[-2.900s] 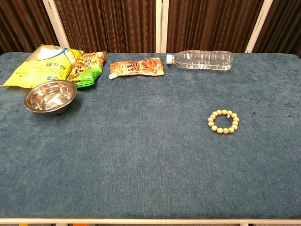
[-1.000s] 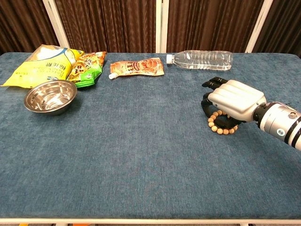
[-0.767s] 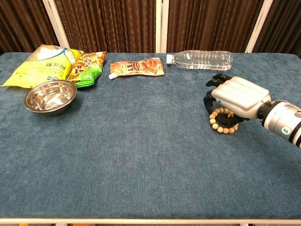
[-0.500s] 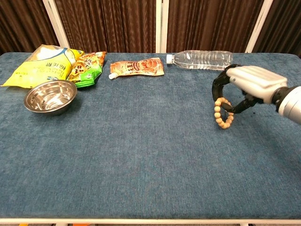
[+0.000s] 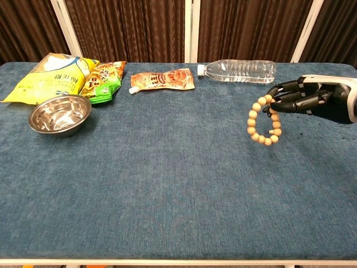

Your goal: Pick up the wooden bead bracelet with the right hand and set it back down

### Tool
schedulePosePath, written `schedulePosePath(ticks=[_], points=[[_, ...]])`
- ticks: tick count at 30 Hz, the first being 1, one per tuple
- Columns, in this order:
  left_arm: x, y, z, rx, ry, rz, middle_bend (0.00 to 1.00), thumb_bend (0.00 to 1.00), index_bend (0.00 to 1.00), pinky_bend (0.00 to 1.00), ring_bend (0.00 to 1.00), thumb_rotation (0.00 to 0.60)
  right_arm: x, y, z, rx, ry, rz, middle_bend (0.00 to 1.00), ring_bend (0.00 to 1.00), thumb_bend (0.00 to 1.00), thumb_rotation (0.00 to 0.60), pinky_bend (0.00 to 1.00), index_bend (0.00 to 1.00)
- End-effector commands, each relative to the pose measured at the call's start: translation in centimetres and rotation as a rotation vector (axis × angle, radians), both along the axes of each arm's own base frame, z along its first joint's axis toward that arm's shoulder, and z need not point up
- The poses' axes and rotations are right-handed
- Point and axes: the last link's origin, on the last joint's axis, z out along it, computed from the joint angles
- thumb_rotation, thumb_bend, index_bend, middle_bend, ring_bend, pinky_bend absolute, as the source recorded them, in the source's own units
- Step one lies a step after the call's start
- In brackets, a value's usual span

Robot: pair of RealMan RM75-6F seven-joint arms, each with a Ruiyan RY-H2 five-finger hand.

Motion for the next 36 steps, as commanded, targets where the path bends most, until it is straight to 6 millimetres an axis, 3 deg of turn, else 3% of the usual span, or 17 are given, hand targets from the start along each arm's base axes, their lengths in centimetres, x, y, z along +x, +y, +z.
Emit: schedulePosePath(ticks=[1,6,12,21,24,29,36], points=[[0.1,0.1,0.0,-0.003,0.002,-0.002,0.09,0.0,0.11,0.0,0.0,0.6,0.7,1.5,1.5,0.161,-0.231,-0.144,0.53,0.19,0.7,0.589,0.0,0.66],[0.2,0.3,-0.2,-0.013,0.004,-0.008,0.09,0.0,0.11,0.0,0.0,0.6,0.7,2.4,1.0,0.258,-0.349,-0.135,0.51,0.17,0.7,0.51,0.0,0.62],[0.3,0.5,-0.2,-0.016,0.005,-0.008,0.09,0.0,0.11,0.0,0.0,0.6,1.2,3.4,0.3,0.419,-0.573,-0.114,0.44,0.08,0.7,0.483,0.0,0.51],[0.3,0.5,-0.3,-0.022,0.008,-0.005,0.09,0.0,0.11,0.0,0.0,0.6,1.8,3.2,0.0,0.405,-0.694,-0.027,0.42,0.06,0.69,0.419,0.0,0.43],[0.4,0.5,-0.3,-0.026,0.009,-0.006,0.09,0.0,0.11,0.0,0.0,0.6,2.1,3.3,-0.2,0.395,-0.737,-0.024,0.41,0.05,0.62,0.382,0.0,0.38],[0.4,0.5,-0.2,-0.024,0.011,-0.006,0.09,0.0,0.11,0.0,0.0,0.6,2.4,3.3,-0.4,0.409,-0.785,-0.05,0.41,0.04,0.39,0.313,0.0,0.34],[0.4,0.5,-0.5,-0.032,0.009,0.0,0.09,0.0,0.11,0.0,0.0,0.6,2.8,3.1,-0.3,0.437,-0.868,-0.098,0.45,0.05,0.18,0.275,0.0,0.34]])
